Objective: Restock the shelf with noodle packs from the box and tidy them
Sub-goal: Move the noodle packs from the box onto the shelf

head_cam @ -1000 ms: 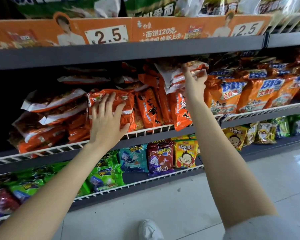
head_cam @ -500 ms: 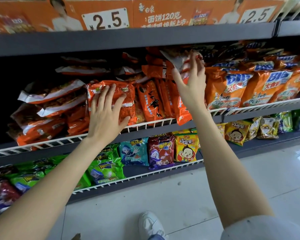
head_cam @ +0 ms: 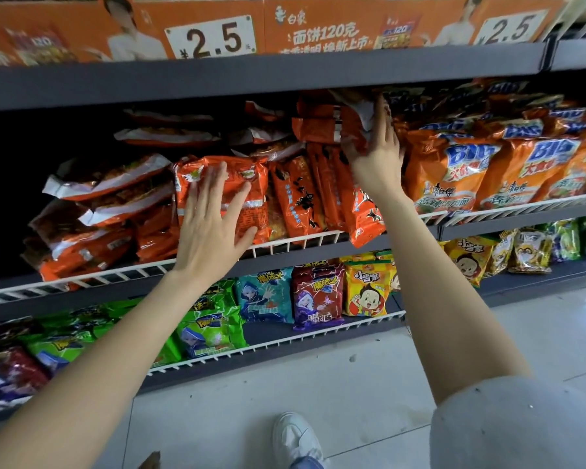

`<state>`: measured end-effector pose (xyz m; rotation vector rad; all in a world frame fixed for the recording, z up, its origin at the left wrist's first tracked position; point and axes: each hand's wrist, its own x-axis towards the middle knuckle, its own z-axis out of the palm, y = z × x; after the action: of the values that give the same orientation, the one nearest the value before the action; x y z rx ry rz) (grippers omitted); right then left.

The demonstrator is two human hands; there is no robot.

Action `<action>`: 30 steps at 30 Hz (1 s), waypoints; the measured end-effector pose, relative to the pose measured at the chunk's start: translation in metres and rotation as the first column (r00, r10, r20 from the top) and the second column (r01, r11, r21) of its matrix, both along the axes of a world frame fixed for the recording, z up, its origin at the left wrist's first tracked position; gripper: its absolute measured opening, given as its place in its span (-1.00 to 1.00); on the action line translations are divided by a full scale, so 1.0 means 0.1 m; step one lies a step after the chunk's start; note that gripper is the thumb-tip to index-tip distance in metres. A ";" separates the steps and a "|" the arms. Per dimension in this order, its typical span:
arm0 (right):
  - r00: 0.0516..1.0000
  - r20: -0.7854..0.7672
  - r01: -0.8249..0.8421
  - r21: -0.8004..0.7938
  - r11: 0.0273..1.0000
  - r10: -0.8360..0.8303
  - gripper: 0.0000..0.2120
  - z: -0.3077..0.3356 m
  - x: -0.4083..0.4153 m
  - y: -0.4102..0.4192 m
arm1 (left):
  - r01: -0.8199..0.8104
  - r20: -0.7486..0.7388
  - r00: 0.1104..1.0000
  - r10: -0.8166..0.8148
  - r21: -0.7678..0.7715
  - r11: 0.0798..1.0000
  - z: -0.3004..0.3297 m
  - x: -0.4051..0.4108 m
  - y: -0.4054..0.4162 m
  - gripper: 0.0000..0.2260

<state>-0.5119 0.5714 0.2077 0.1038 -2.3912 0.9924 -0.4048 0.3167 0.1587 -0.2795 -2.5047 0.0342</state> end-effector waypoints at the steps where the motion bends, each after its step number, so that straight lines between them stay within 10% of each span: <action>1: 1.000 -0.002 0.009 0.012 1.000 -0.009 -0.26 0.00 0.03 0.03 | -0.007 -0.022 1.000 0.007 -0.012 1.000 0.00 0.01 0.01 -0.40; 12: 0.938 -0.339 -0.041 0.090 0.995 0.069 -0.63 -0.31 1.04 -0.33 | -0.123 0.007 0.992 0.124 -0.061 0.991 -0.03 0.14 0.04 -0.40; 19: 0.936 0.004 -0.348 0.169 0.922 0.353 -0.36 -0.69 1.12 -1.07 | 0.013 0.052 0.999 -0.011 -0.028 1.000 -0.08 0.16 -0.21 -0.39; 30: 0.933 0.044 -0.285 -0.520 0.805 0.358 -0.36 -0.47 1.02 -0.95 | 0.103 -0.279 0.960 -0.037 0.225 0.969 -0.02 0.28 -0.38 -0.67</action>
<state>-0.4099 0.4766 0.1607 0.2598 -2.1849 1.8196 -0.3772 0.2790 0.1565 -0.2460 -2.1962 -0.2397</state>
